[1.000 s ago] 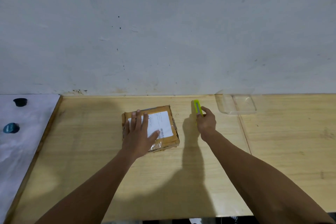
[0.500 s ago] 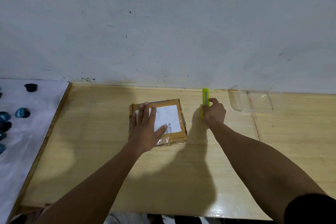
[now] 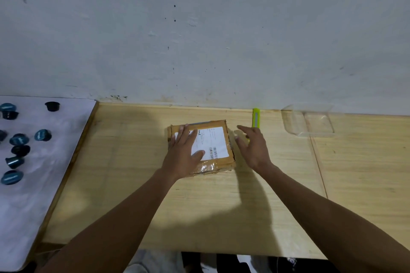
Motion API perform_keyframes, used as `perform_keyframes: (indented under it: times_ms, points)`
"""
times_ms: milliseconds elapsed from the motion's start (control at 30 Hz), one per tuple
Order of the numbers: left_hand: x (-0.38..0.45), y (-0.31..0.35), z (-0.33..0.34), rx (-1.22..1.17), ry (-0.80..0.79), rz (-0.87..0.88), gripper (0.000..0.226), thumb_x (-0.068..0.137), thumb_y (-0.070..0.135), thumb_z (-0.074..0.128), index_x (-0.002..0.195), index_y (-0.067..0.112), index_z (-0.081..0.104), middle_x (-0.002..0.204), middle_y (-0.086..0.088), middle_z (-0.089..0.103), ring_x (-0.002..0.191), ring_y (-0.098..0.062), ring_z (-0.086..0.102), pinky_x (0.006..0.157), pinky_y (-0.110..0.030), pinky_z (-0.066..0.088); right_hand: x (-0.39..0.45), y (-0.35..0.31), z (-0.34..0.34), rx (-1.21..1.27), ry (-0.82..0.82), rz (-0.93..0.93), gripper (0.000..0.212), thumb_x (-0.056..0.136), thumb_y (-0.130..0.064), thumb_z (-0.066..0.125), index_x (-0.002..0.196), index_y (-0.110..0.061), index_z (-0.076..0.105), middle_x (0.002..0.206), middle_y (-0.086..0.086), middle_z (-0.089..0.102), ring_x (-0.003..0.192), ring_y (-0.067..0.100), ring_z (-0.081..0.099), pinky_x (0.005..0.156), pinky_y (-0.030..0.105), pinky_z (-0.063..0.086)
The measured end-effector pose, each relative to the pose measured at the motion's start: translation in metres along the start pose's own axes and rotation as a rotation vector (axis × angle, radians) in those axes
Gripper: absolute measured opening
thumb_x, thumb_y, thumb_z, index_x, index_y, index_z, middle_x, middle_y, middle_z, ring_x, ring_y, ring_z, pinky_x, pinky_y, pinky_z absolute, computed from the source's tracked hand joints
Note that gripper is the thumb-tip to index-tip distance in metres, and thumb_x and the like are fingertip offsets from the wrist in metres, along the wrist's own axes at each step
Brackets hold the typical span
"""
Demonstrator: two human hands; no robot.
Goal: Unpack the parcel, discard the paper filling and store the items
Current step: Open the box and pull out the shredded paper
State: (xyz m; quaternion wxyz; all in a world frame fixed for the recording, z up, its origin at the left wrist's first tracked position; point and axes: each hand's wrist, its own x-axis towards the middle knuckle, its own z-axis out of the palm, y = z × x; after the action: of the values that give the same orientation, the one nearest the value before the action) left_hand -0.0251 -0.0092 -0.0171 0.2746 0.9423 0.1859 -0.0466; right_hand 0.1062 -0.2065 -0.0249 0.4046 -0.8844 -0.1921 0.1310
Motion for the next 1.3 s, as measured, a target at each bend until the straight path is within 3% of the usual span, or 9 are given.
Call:
perform_keyframes:
  times_ms: [200, 333, 467, 567, 800, 900, 1067, 1200, 1300]
  points:
    - [-0.034, -0.021, 0.002, -0.047, 0.140, 0.021, 0.068, 0.096, 0.038, 0.054, 0.153, 0.017, 0.023, 0.164, -0.004, -0.001, 0.151, -0.020, -0.008, 0.122, -0.037, 0.009, -0.038, -0.016, 0.006, -0.091, -0.335, -0.102, 0.059, 0.092, -0.040, 0.062, 0.144, -0.024, 0.044, 0.158, 0.004, 0.025, 0.147, 0.016, 0.020, 0.117, 0.026, 0.021]
    - [-0.072, -0.037, 0.003, -0.373, 0.057, -0.012, 0.091, 0.091, 0.038, 0.063, 0.155, 0.029, 0.000, 0.162, 0.018, -0.009, 0.146, 0.002, -0.013, 0.113, -0.015, 0.013, -0.060, -0.012, 0.012, -0.113, -0.379, -0.117, 0.078, 0.086, -0.040, 0.068, 0.151, -0.022, 0.030, 0.163, 0.000, 0.007, 0.148, 0.005, 0.001, 0.114, 0.011, 0.010]
    - [-0.085, -0.040, -0.005, -0.484, 0.043, -0.058, 0.100, 0.084, 0.025, 0.074, 0.154, 0.032, 0.003, 0.141, 0.045, 0.012, 0.136, 0.017, 0.012, 0.100, 0.004, 0.019, -0.080, -0.009, 0.022, -0.161, -0.286, -0.111, 0.069, 0.088, -0.035, 0.069, 0.148, -0.024, 0.037, 0.161, 0.005, 0.014, 0.147, 0.020, 0.024, 0.119, 0.033, 0.027]
    - [-0.085, -0.045, -0.009, -0.521, -0.004, -0.086, 0.098, 0.081, 0.025, 0.077, 0.154, 0.034, 0.011, 0.143, 0.032, 0.030, 0.130, 0.006, 0.038, 0.103, -0.011, 0.032, -0.092, -0.010, 0.026, -0.216, -0.219, -0.128, 0.057, 0.087, -0.039, 0.068, 0.139, -0.027, 0.048, 0.153, 0.005, 0.027, 0.131, 0.026, 0.042, 0.108, 0.039, 0.041]
    - [-0.078, -0.057, -0.006, -0.578, -0.050, -0.163, 0.100, 0.079, 0.020, 0.080, 0.154, 0.032, 0.014, 0.126, 0.031, 0.045, 0.119, 0.001, 0.053, 0.102, -0.018, 0.039, -0.092, -0.025, 0.019, -0.437, -0.147, -0.299, 0.041, 0.092, -0.038, 0.061, 0.129, -0.019, 0.058, 0.143, 0.006, 0.048, 0.129, 0.030, 0.043, 0.100, 0.043, 0.042]
    - [-0.075, -0.062, -0.002, -0.586, -0.047, -0.159, 0.097, 0.078, 0.021, 0.080, 0.153, 0.034, 0.019, 0.118, 0.033, 0.052, 0.114, 0.002, 0.057, 0.099, -0.016, 0.041, -0.091, -0.027, 0.018, -0.510, -0.103, -0.365, 0.036, 0.096, -0.039, 0.052, 0.126, -0.021, 0.060, 0.133, 0.005, 0.057, 0.115, 0.032, 0.052, 0.089, 0.043, 0.045]
    - [-0.069, -0.066, -0.003, -0.510, -0.037, -0.154, 0.088, 0.078, 0.031, 0.080, 0.150, 0.029, 0.030, 0.130, 0.008, 0.062, 0.118, -0.012, 0.059, 0.082, -0.005, 0.040, -0.085, -0.039, 0.012, -0.512, 0.042, -0.399, 0.040, 0.098, -0.047, 0.036, 0.116, -0.024, 0.064, 0.113, -0.004, 0.068, 0.099, 0.029, 0.055, 0.078, 0.039, 0.042]
    - [-0.067, -0.067, -0.004, -0.496, -0.047, -0.144, 0.097, 0.078, 0.036, 0.079, 0.154, 0.025, 0.021, 0.148, 0.008, 0.045, 0.135, -0.010, 0.044, 0.104, -0.020, 0.036, -0.061, -0.067, -0.005, -0.430, 0.131, -0.411, 0.044, 0.100, -0.047, 0.034, 0.106, -0.018, 0.066, 0.092, 0.001, 0.070, 0.085, 0.029, 0.054, 0.072, 0.039, 0.042]
    - [-0.065, -0.069, -0.006, -0.520, -0.080, -0.129, 0.098, 0.075, 0.040, 0.080, 0.153, 0.030, 0.022, 0.149, 0.011, 0.044, 0.135, -0.009, 0.044, 0.112, -0.030, 0.036, -0.040, -0.087, -0.015, -0.335, 0.148, -0.417, 0.027, 0.102, -0.028, 0.042, 0.112, -0.013, 0.061, 0.098, 0.008, 0.066, 0.087, 0.031, 0.053, 0.077, 0.043, 0.044]
